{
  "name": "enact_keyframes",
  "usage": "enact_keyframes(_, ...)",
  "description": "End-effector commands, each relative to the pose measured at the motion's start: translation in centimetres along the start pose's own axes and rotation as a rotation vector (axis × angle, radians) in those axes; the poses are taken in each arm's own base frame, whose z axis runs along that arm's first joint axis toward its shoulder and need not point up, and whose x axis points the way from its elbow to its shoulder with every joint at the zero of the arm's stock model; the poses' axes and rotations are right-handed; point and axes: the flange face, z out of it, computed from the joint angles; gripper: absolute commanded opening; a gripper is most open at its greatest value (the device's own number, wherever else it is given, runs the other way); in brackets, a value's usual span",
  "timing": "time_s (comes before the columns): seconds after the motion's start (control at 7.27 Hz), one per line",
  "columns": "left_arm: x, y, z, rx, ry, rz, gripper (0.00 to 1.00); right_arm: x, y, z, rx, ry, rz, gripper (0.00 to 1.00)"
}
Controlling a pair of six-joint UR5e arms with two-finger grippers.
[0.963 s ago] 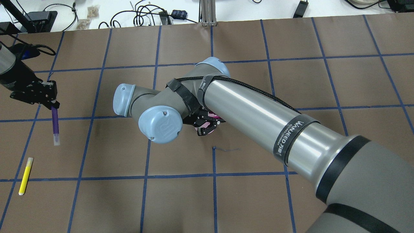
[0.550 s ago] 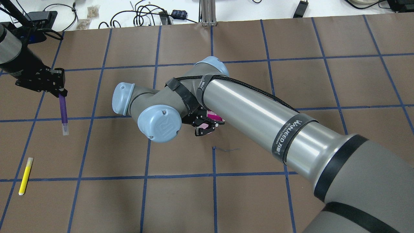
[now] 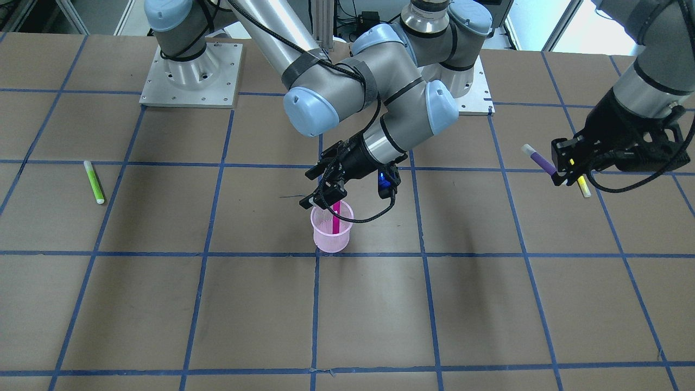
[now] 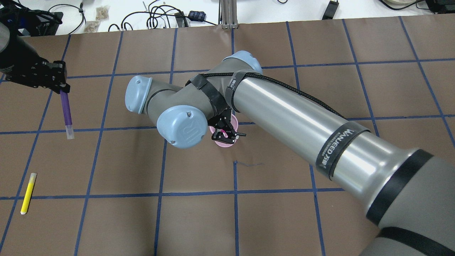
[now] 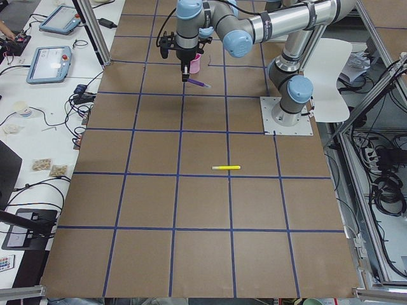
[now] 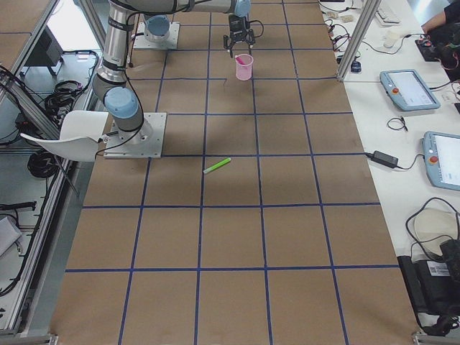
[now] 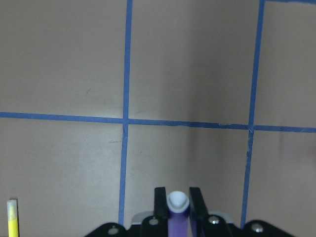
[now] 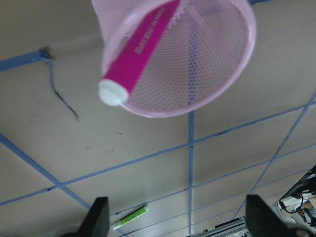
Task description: Insert purple and pink pens into pink cup
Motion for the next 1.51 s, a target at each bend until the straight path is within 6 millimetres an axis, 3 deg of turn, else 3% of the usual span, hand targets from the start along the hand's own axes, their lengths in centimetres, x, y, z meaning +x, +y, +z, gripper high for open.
enact_keyframes(0.0,3.9,1.0,-2.0,0.048,-0.011,0.057,0.00,8.8,10.6,2.4,0.067,-0.122,0.244,0.93)
enact_keyframes(0.14,7.4,0.4,-1.6,0.087,-0.003,0.086,0.00,11.7,16.9,3.1,0.173,-0.259,0.383,0.94)
enact_keyframes(0.28,12.5,0.5,-1.3,0.143,0.015,0.097,0.00,13.8,22.1,6.2,0.201,-0.351,0.498,0.93)
enact_keyframes(0.41,18.0,1.7,-0.9,0.137,0.040,0.113,0.00,15.3,26.5,8.5,0.283,-0.422,0.632,0.93)
enact_keyframes(0.55,22.3,2.9,-0.8,0.162,0.060,0.169,0.00,15.8,30.2,10.2,0.353,-0.466,0.765,1.00)
enact_keyframes(0.69,25.4,3.9,0.3,0.169,0.063,0.224,0.00,15.3,32.0,11.7,0.319,-0.517,0.941,1.00)
enact_keyframes(0.83,27.0,3.4,2.5,0.234,0.079,0.243,0.00,14.3,31.8,11.8,0.296,-0.557,1.052,1.00)
enact_keyframes(1.1,30.2,3.4,6.4,0.294,0.125,0.158,0.00,13.3,32.0,9.5,0.409,-0.686,1.119,1.00)
enact_keyframes(1.38,32.3,2.3,8.5,0.363,0.142,0.164,0.00,13.2,32.8,8.4,0.399,-0.703,1.218,1.00)
